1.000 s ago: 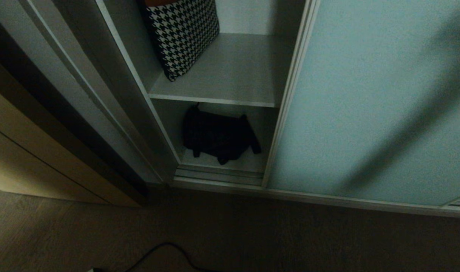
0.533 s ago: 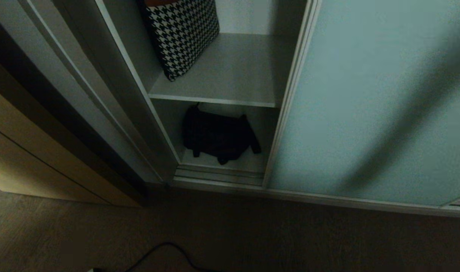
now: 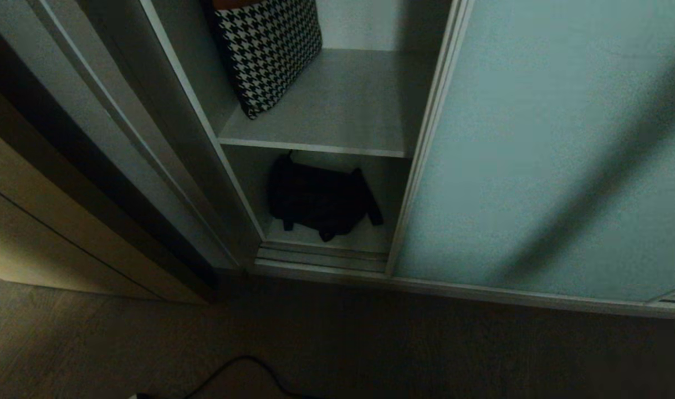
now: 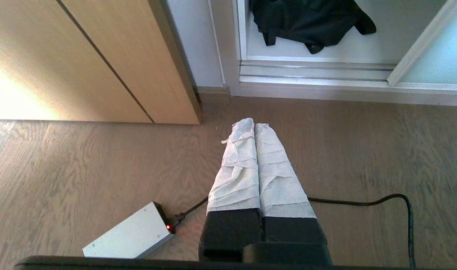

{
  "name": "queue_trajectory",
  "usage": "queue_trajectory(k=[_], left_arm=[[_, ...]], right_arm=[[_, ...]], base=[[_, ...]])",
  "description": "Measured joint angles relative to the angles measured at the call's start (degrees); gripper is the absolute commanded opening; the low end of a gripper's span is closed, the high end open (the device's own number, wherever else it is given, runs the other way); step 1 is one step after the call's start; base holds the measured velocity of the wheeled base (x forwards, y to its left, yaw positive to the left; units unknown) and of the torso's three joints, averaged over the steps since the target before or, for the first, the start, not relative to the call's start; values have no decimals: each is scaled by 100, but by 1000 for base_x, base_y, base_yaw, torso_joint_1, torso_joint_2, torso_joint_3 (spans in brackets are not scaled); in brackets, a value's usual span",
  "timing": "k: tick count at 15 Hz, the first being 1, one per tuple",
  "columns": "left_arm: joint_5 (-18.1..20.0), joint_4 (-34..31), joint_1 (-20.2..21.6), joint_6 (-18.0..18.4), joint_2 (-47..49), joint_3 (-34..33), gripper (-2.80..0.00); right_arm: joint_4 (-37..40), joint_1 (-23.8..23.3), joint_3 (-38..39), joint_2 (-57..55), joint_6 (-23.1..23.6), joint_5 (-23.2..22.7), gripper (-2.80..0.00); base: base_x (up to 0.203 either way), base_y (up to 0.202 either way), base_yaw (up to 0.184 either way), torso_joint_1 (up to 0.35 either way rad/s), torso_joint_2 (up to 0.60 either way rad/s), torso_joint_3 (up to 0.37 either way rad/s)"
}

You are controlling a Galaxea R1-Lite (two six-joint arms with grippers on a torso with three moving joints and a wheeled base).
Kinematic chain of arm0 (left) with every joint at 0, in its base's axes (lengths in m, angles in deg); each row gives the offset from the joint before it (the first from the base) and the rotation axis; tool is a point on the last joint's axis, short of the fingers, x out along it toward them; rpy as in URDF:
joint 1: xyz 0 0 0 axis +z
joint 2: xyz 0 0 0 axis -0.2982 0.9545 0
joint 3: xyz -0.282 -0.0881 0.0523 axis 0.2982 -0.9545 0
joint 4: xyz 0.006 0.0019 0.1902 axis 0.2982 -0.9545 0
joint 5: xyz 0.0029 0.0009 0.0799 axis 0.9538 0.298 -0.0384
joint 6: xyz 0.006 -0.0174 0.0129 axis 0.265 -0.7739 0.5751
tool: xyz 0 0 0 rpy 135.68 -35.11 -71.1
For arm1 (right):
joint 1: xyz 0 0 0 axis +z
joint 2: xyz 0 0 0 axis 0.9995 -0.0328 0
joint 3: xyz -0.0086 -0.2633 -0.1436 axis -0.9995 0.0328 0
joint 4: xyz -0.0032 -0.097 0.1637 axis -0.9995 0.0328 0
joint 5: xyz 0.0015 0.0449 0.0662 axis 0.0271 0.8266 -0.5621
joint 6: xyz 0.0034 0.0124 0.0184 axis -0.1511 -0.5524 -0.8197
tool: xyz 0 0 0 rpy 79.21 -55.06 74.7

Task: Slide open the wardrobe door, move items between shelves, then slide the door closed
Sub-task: Close the door

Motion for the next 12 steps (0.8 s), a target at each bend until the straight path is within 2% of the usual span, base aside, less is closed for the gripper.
queue_trajectory(k=[6,12], left_arm=[[-1,-2,0,-1,0,0,-280],[-1,-1,2,0,0,0,-280]], right_arm=[[-416,142,-55,-355,18,2,-280],[-439,695,-77,-460,56,18,-280]], base=[[0,0,0,0,0,0],[0,0,0,0,0,0]])
